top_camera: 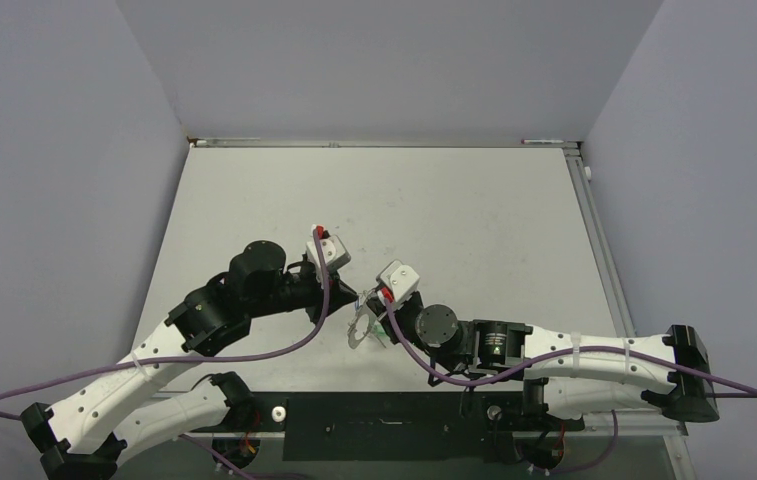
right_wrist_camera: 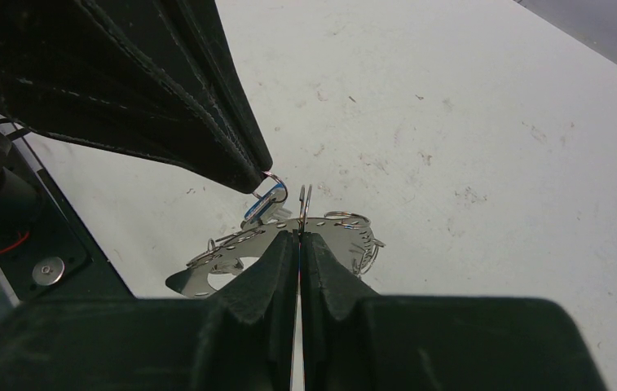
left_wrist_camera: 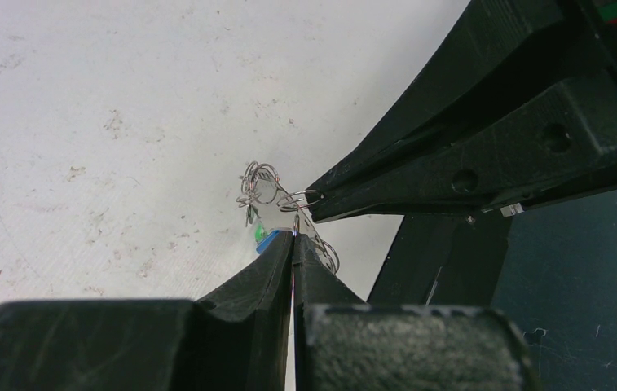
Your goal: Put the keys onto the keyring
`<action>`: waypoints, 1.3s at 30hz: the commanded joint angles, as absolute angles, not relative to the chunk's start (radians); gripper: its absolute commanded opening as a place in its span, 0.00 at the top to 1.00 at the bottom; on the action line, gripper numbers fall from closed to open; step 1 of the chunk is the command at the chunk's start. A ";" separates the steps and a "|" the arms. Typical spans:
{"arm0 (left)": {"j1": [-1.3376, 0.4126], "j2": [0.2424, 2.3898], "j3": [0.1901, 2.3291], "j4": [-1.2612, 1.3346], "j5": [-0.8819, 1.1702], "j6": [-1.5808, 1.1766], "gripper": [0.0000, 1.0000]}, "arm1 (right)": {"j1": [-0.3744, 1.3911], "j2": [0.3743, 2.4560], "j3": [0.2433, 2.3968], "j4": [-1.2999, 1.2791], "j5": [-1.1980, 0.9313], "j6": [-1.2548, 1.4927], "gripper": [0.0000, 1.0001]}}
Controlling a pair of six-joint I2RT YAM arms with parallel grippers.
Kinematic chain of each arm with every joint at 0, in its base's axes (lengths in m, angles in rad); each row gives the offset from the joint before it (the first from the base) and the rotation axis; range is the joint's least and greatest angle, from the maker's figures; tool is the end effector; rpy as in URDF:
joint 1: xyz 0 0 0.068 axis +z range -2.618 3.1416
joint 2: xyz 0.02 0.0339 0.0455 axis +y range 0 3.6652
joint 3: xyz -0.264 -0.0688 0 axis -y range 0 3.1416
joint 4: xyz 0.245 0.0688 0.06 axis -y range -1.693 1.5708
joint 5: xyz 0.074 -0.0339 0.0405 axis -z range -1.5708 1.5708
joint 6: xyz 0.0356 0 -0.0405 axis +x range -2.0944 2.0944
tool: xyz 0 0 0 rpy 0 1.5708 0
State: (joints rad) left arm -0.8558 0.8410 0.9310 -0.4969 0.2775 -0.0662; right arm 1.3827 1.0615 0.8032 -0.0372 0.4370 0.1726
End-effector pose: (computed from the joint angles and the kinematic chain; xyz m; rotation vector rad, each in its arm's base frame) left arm 0.1120 -0.1438 0.3492 0.9664 1.8275 -0.8600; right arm 0.0606 0.2380 0.3085 -0.8096 1.7107 0.6753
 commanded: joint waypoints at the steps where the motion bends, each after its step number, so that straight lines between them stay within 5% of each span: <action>1: -0.860 0.830 0.934 -0.446 0.301 -0.064 1.00 | 1.388 1.062 0.847 0.044 0.438 0.187 0.95; 39: -0.859 0.837 0.933 -0.446 0.318 -0.064 1.00 | 1.394 1.091 0.859 0.046 0.420 0.179 0.95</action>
State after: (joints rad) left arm -0.8558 0.8413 0.9279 -0.4965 0.3042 -0.0662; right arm 1.3830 1.0878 0.8043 -0.0231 0.4221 0.1753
